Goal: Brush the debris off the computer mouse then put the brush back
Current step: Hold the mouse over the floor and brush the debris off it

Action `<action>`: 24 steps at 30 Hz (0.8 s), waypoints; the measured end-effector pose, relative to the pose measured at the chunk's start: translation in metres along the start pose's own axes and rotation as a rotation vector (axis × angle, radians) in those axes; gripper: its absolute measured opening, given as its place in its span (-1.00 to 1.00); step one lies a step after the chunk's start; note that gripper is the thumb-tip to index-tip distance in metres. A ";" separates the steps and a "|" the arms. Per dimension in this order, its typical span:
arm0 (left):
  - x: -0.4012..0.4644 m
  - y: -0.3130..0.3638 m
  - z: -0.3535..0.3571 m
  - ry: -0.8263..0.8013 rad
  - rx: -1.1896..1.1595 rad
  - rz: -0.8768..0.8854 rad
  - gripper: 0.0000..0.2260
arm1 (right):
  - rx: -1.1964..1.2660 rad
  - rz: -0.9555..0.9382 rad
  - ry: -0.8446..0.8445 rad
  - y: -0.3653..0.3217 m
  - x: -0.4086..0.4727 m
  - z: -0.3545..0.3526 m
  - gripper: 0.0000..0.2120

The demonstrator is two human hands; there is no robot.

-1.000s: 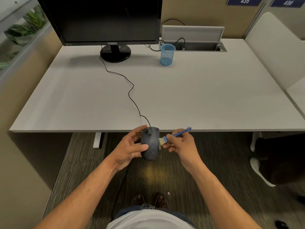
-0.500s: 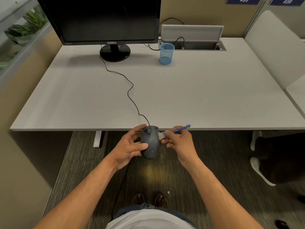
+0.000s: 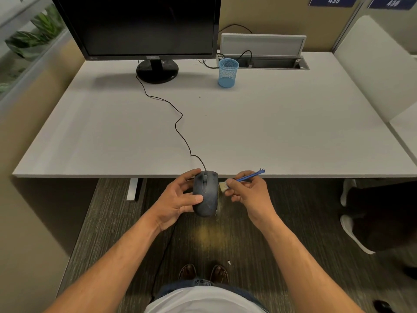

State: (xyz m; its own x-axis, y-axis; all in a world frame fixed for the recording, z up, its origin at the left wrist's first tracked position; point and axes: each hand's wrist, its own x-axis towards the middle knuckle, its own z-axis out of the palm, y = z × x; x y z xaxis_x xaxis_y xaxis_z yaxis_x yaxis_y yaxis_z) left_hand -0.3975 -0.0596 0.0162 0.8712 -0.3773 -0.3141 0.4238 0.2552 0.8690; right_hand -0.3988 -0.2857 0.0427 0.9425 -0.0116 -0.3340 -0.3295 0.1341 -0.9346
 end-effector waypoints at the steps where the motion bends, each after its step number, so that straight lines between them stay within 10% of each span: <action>1: 0.000 0.000 0.001 -0.002 0.006 0.000 -0.32 | 0.030 0.004 0.028 -0.002 0.004 0.001 -0.81; 24: 0.009 -0.003 -0.011 0.049 -0.026 0.020 -0.40 | -0.082 0.029 -0.063 0.010 -0.012 0.010 -0.91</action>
State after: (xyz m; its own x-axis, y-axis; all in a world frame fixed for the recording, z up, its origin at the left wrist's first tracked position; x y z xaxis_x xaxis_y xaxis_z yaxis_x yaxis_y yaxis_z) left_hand -0.3881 -0.0541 0.0066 0.8905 -0.3277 -0.3157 0.4119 0.2853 0.8654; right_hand -0.4124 -0.2748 0.0386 0.9334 0.0542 -0.3546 -0.3573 0.0521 -0.9325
